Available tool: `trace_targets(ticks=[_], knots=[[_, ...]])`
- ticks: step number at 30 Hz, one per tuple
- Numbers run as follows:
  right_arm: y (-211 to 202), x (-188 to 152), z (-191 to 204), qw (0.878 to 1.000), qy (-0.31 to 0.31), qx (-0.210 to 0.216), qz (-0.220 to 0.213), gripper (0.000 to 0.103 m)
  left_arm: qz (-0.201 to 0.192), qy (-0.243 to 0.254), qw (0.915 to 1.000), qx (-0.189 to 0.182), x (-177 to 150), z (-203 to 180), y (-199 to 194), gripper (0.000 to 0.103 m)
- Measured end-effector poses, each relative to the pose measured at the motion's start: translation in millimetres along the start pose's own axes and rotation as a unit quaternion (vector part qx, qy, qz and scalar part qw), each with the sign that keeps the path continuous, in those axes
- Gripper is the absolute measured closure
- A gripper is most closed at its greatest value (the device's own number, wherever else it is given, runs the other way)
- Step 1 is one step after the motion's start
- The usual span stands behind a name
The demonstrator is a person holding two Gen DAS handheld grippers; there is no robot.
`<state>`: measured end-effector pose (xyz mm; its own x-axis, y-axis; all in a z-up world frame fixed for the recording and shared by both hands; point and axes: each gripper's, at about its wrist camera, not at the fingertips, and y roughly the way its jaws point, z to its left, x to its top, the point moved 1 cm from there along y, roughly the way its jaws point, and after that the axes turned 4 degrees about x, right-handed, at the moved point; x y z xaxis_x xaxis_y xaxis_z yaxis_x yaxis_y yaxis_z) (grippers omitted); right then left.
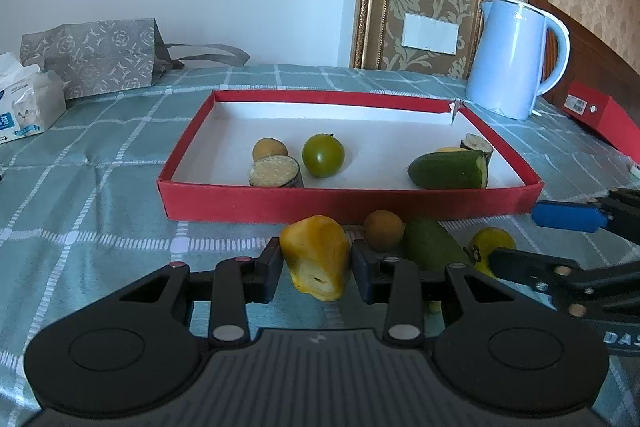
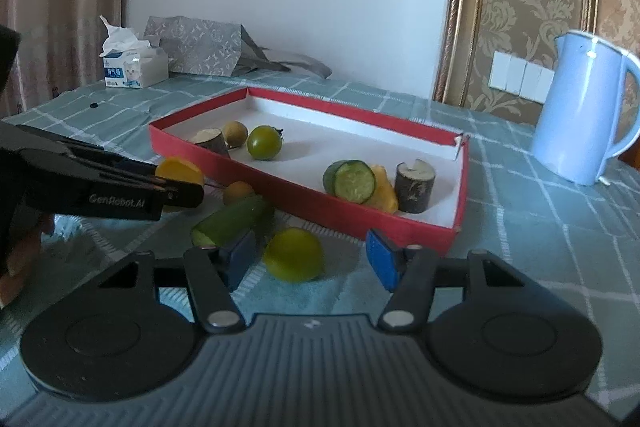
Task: Organize fruits
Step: 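Grasp the yellow mango piece with the left gripper while the right grasps a green lime, then lift the mango piece into the red tray and open the left gripper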
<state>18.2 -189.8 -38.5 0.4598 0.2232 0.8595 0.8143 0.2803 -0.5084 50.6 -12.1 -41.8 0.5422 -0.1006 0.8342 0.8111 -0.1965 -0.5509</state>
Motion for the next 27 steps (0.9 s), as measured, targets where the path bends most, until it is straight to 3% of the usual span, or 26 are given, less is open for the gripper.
trace_targets(ticks=[4, 7, 12, 19, 27], knots=[[14.2, 0.0, 0.0, 1.000, -0.002, -0.002, 0.022, 0.044, 0.010, -0.004, 0.9999, -0.003, -0.3, 0.4, 4.5, 0.067], [20.8, -0.3, 3.7, 0.999, -0.010, 0.005, 0.034, 0.070, 0.010, -0.003, 0.9999, -0.004, -0.2, 0.4, 5.2, 0.067], [16.9, -3.3, 12.8, 0.999, -0.035, -0.004, 0.024, 0.069, 0.002, -0.013, 0.9999, 0.000, 0.3, 2.6, 3.1, 0.067], [0.0, 0.6, -2.6, 0.999, -0.006, -0.042, -0.018, 0.069, -0.007, -0.017, 0.9998, 0.013, 1.9, 5.2, 1.0, 0.067], [-0.8, -0.5, -13.0, 0.999, 0.022, -0.047, -0.015, 0.069, -0.004, -0.013, 0.9993, 0.036, 0.7, 5.6, 1.9, 0.067]])
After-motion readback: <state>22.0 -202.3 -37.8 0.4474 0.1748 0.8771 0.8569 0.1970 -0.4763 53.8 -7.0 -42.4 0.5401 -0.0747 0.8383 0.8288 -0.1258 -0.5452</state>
